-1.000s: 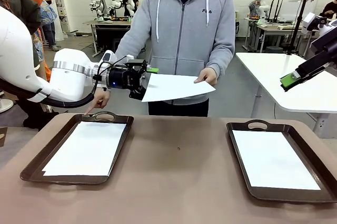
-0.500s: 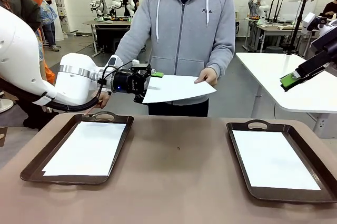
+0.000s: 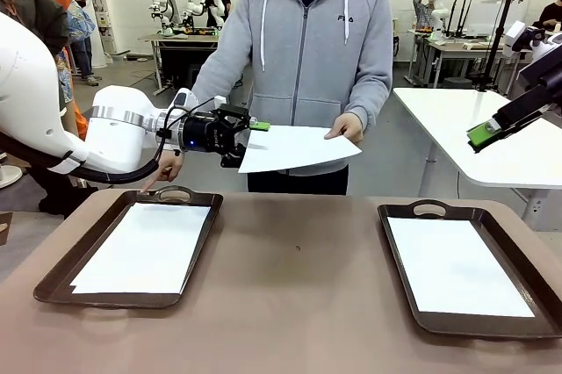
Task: Sort the A4 documents.
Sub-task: Receive the A4 Paper.
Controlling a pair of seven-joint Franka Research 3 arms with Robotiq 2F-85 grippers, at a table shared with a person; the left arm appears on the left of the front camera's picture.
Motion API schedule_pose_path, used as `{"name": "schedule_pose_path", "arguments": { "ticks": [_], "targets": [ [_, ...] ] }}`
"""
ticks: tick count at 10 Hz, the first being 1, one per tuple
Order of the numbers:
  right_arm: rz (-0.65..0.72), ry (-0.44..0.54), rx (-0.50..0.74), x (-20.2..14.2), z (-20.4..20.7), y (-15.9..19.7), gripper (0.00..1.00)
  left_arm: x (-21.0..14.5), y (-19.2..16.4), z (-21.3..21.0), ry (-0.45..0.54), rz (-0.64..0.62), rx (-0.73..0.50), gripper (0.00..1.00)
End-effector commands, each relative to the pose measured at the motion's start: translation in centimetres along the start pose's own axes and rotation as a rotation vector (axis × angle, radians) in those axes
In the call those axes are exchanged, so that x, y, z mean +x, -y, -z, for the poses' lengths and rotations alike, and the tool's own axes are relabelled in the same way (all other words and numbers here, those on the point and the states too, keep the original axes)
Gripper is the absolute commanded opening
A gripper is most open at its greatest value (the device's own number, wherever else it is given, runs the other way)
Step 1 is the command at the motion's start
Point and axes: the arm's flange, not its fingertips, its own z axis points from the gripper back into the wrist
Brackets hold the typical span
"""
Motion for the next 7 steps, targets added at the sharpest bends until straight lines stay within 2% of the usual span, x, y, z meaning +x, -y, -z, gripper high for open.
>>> {"name": "schedule_pose_path", "arguments": {
  "ticks": [1,2,3,4,5,6,7],
  "targets": [
    [-0.004,0.012,0.008,-0.07,0.21,0.01,1.00,-0.52,0.32,-0.05,0.010,0.017,0.006,0.56],
    [-0.004,0.012,0.008,-0.07,0.21,0.01,1.00,-0.51,0.28,-0.03,0.006,0.017,0.006,0.20],
    [-0.004,0.012,0.008,-0.07,0.21,0.01,1.00,-0.51,0.20,-0.08,0.003,0.015,0.006,0.36],
    [-0.004,0.012,0.008,-0.07,0.21,0.01,1.00,-0.51,0.21,-0.13,0.003,0.016,0.006,0.00],
    [-0.004,0.012,0.008,-0.07,0.21,0.01,1.00,-0.49,0.27,-0.15,0.003,0.019,0.009,0.16],
    [-0.004,0.012,0.008,-0.07,0.21,0.01,1.00,-0.48,0.34,-0.15,0.003,0.023,0.015,0.00],
    [-0.004,0.012,0.008,-0.07,0.21,0.01,1.00,-0.47,0.40,-0.24,0.006,0.023,0.018,0.00]
  ]
}}
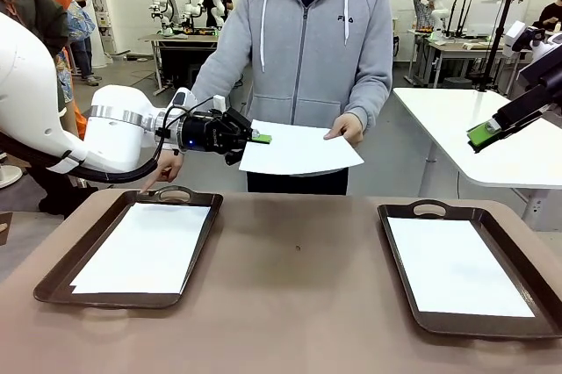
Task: Sort the A4 documents.
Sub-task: Receive the A4 Paper.
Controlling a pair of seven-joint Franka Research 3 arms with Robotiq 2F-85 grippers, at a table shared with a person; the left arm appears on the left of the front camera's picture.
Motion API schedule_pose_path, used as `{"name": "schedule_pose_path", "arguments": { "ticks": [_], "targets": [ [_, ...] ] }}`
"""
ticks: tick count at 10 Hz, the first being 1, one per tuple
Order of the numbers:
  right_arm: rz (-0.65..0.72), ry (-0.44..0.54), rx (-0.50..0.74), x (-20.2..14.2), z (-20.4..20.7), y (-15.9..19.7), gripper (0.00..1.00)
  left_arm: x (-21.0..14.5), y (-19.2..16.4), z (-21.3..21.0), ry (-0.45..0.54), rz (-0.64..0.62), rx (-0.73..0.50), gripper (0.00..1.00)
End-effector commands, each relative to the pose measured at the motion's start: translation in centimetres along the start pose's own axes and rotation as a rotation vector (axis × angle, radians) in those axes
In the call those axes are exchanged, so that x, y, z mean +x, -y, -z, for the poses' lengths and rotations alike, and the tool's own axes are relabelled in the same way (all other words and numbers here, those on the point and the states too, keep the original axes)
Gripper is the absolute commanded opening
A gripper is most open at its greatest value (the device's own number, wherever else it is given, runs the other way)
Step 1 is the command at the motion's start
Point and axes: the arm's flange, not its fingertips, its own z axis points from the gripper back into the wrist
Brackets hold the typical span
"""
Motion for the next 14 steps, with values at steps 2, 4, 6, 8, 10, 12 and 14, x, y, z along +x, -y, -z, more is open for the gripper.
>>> {"name": "schedule_pose_path", "arguments": {
  "ticks": [2,4,6,8,10,12,14],
  "targets": [
    [-0.004,0.012,0.008,-0.07,0.21,0.01,1.00,-0.45,0.32,-0.16,0.009,0.019,0.018,0.00],
    [-0.004,0.012,0.008,-0.07,0.21,0.01,1.00,-0.44,0.26,-0.16,0.008,0.017,0.019,0.00],
    [-0.004,0.012,0.008,-0.07,0.21,0.01,1.00,-0.35,0.57,-0.18,-0.016,0.022,0.032,0.00],
    [-0.004,0.012,0.008,-0.07,0.21,0.01,1.00,0.03,0.10,-0.09,0.003,0.002,0.003,0.00],
    [-0.004,0.012,0.008,-0.07,0.21,0.01,1.00,0.03,0.10,-0.09,0.003,0.002,0.003,0.00],
    [-0.004,0.012,0.008,-0.07,0.21,0.01,1.00,0.03,0.10,-0.09,0.003,0.002,0.003,0.00],
    [-0.004,0.012,0.008,-0.07,0.21,0.01,1.00,0.03,0.10,-0.09,0.003,0.002,0.003,0.00]
  ]
}}
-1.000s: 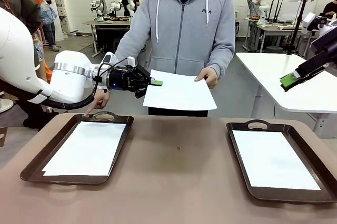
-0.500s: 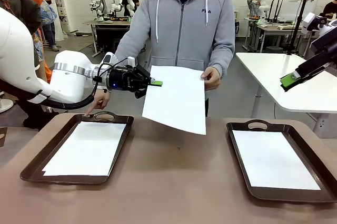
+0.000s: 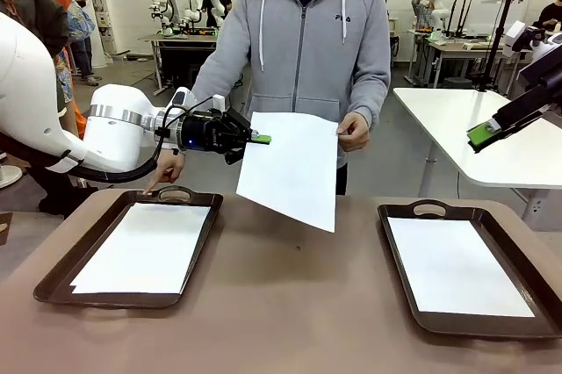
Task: Sort the A4 documents.
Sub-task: Receive the A4 Paper, then place the A4 Paper in the designated Handle tray.
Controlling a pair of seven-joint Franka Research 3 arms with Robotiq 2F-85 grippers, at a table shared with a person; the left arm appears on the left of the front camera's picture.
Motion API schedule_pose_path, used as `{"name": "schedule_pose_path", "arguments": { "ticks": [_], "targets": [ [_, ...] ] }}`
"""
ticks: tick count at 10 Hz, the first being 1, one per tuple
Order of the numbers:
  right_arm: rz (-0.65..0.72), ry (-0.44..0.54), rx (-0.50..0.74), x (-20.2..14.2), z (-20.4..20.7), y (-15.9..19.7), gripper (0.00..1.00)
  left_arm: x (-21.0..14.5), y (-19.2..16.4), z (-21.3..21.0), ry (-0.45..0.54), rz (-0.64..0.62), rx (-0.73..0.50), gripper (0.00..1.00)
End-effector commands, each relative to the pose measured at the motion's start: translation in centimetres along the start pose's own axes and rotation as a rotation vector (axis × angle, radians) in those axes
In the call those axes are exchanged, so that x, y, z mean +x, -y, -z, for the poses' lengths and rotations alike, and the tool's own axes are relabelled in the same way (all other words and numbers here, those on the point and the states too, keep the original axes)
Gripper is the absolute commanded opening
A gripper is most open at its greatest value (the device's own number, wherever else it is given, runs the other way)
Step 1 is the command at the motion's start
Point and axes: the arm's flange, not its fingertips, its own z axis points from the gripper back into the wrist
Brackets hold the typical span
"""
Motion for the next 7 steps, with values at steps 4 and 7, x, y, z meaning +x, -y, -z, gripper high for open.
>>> {"name": "schedule_pose_path", "arguments": {
  "ticks": [4,7],
  "targets": [
    [-0.004,0.012,0.008,-0.07,0.21,0.01,1.00,0.02,0.03,0.00,0.002,0.000,-0.002,0.00],
    [-0.004,0.012,0.008,-0.07,0.21,0.01,1.00,0.02,0.03,0.00,0.002,0.000,-0.002,0.00]
  ]
}}
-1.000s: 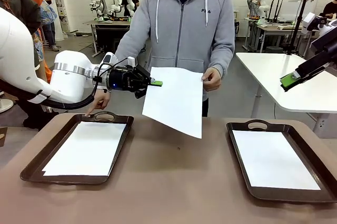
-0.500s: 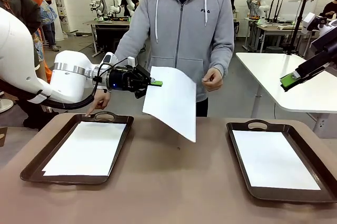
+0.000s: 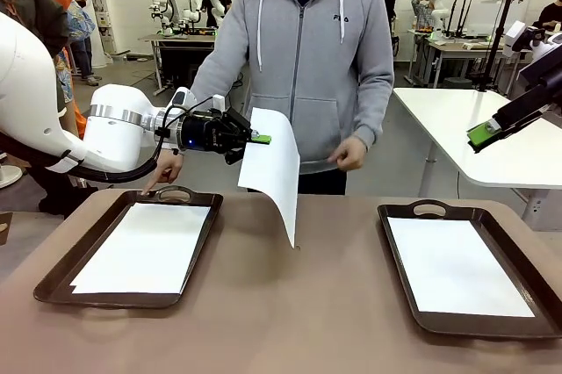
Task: Sort the A4 documents.
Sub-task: Place the A4 Paper in the designated Handle tray.
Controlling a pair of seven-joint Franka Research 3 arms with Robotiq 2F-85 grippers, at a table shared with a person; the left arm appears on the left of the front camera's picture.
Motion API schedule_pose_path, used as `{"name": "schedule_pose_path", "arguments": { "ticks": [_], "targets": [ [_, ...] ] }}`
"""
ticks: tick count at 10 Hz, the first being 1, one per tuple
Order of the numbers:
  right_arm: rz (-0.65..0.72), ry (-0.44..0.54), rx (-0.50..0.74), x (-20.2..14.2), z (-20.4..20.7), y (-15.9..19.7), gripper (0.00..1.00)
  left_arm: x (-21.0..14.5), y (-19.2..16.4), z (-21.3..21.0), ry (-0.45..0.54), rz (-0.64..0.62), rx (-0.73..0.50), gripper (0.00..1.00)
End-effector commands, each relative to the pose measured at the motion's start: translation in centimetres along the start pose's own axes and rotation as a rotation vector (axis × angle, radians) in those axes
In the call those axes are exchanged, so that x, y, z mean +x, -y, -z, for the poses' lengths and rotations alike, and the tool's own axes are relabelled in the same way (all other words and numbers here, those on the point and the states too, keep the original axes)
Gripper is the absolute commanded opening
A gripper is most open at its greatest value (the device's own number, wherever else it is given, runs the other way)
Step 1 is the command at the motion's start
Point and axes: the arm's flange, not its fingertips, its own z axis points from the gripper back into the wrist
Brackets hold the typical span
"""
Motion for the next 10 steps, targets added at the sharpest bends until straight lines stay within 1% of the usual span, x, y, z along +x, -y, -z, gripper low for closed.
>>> {"name": "schedule_pose_path", "arguments": {
  "ticks": [1,4,5,6,7,10],
  "targets": [
    [-0.004,0.012,0.008,-0.1,0.2,0.0,1.00,0.0,0.0,0.0,0.002,0.000,-0.002,0.00],
    [-0.004,0.012,0.008,-0.1,0.2,0.0,1.00,0.0,0.0,0.0,0.000,0.000,0.000,0.01],
    [-0.004,0.012,0.008,-0.1,0.2,0.0,1.00,-0.7,0.7,-1.0,-0.058,0.024,0.057,0.01],
    [-0.004,0.012,0.008,-0.1,0.2,0.0,1.00,-1.7,1.5,-2.2,-0.085,0.007,0.112,0.01],
    [-0.004,0.012,0.008,-0.1,0.2,0.0,1.00,-2.6,2.1,-3.4,-0.094,-0.005,0.140,0.01],
    [-0.004,0.012,0.008,-0.1,0.2,0.0,1.00,-6.6,3.3,-7.8,-0.148,-0.067,0.167,0.01]
  ]
}}
